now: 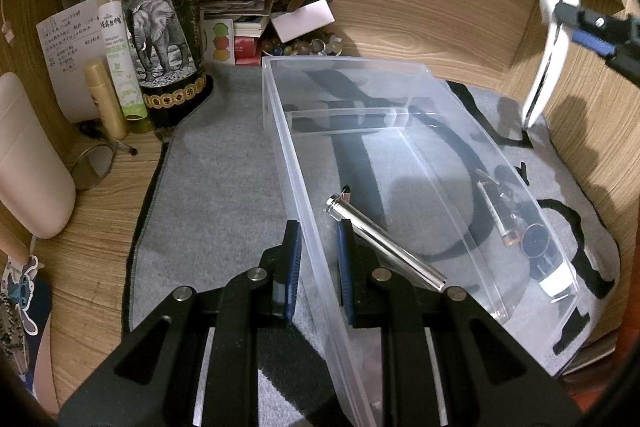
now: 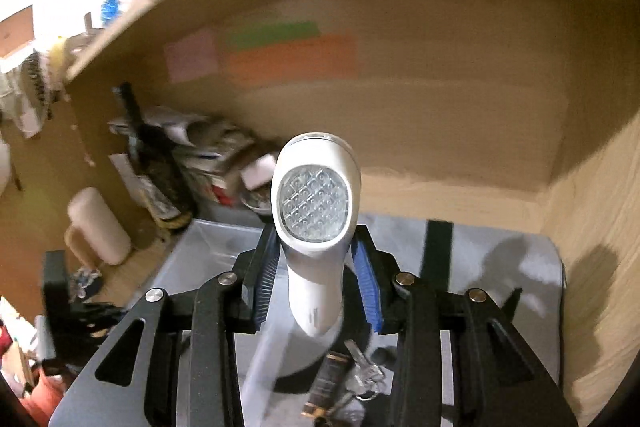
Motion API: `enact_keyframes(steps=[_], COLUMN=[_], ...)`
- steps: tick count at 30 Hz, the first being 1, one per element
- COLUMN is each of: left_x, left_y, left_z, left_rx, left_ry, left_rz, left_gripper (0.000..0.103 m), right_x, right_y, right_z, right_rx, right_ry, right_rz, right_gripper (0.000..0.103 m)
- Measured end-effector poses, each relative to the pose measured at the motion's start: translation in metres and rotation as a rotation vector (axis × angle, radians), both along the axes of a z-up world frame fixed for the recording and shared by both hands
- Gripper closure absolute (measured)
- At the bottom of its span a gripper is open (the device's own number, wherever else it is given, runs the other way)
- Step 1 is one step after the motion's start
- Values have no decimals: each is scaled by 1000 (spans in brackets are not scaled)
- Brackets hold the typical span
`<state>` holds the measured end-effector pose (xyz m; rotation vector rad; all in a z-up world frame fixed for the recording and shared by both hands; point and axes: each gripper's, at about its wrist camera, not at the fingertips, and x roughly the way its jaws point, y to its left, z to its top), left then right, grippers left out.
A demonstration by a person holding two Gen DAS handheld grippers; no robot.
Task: Organize rigid objects
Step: 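Lower the white device into the clear box and release it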
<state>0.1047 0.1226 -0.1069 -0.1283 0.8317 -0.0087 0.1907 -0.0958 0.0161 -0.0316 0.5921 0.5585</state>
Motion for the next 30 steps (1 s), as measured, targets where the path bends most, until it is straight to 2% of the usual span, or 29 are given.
enact_keyframes(steps=[5,10,21,30], left_x=[1,2,1,-1], left_y=[0,-2,-2,0], left_z=[0,0,0,0], left_rx=[-2,-3,-7,-17], left_ry=[0,-1,-9,-14], left_rz=[1,1,-2,-8], left_gripper=[85,85,85,85], right_x=[-20,-30,-12,5], right_y=[18,40,90,122], right_z=[9,1,-55,-85], right_rx=[3,-31,-192,-303], right_ry=[-40,-21,114,215], right_rz=[64,136,210,262], right_gripper=[69,69,69,69])
